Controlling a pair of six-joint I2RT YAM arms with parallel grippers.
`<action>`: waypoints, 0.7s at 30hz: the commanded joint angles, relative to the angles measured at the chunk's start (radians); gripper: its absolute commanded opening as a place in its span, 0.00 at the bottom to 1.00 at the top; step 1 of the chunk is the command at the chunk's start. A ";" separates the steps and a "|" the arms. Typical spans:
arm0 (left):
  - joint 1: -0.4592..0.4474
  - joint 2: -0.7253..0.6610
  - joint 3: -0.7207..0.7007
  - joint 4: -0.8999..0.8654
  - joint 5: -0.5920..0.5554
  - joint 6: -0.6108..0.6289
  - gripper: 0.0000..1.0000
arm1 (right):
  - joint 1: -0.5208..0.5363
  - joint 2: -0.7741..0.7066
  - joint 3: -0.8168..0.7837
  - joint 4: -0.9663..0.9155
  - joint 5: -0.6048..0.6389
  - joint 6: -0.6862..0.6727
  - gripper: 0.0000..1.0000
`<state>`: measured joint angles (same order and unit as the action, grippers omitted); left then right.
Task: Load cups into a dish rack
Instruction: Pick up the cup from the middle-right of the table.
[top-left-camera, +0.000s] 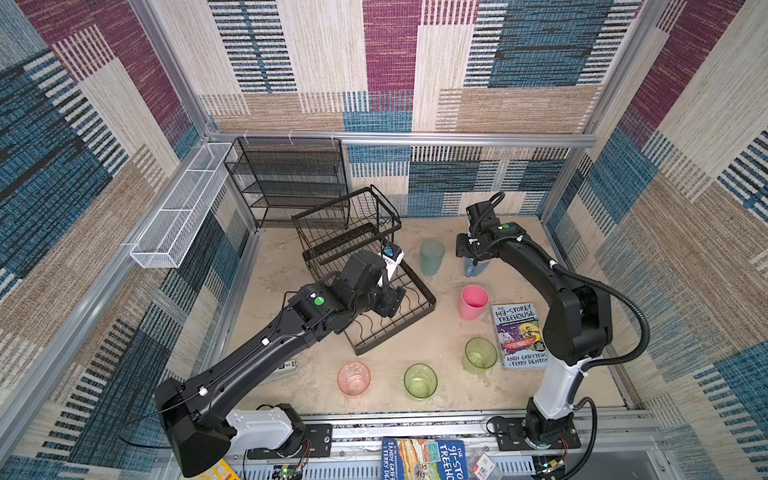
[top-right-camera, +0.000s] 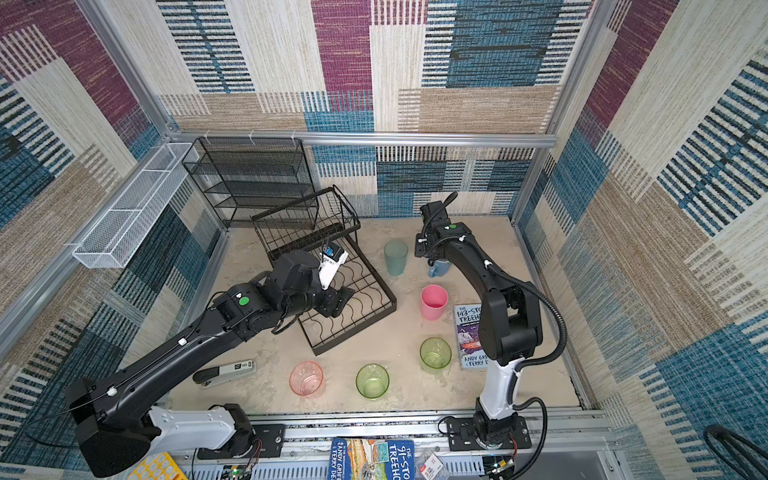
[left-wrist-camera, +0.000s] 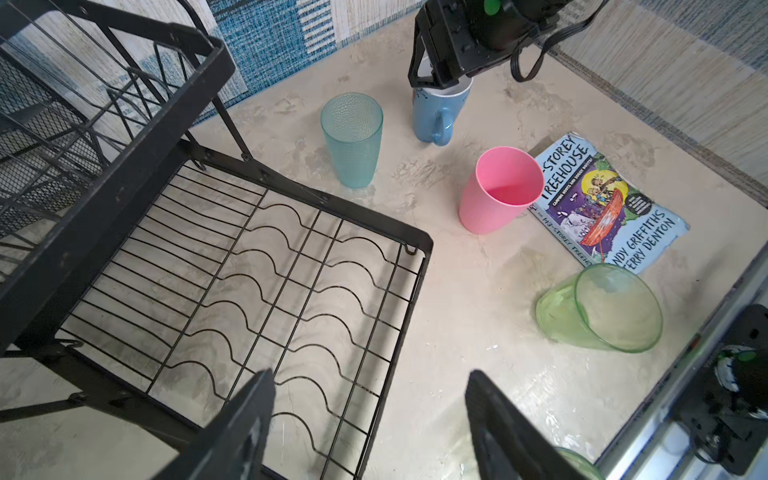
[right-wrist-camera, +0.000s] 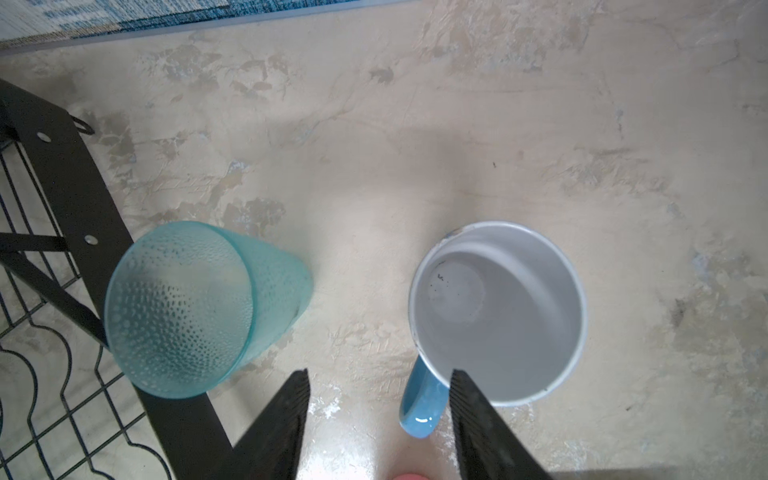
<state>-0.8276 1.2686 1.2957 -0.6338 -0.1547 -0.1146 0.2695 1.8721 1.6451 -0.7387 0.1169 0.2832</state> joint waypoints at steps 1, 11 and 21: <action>-0.007 -0.011 -0.023 0.037 -0.012 -0.028 0.76 | 0.000 -0.002 0.017 -0.026 0.034 0.030 0.57; -0.018 -0.014 -0.061 0.039 -0.013 -0.034 0.76 | 0.046 -0.166 -0.131 -0.092 0.061 0.067 0.55; -0.027 0.002 -0.094 0.052 -0.016 -0.060 0.75 | 0.147 -0.280 -0.262 -0.155 0.034 0.131 0.55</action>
<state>-0.8536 1.2648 1.2060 -0.6113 -0.1585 -0.1539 0.4000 1.6096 1.4021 -0.8661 0.1635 0.3775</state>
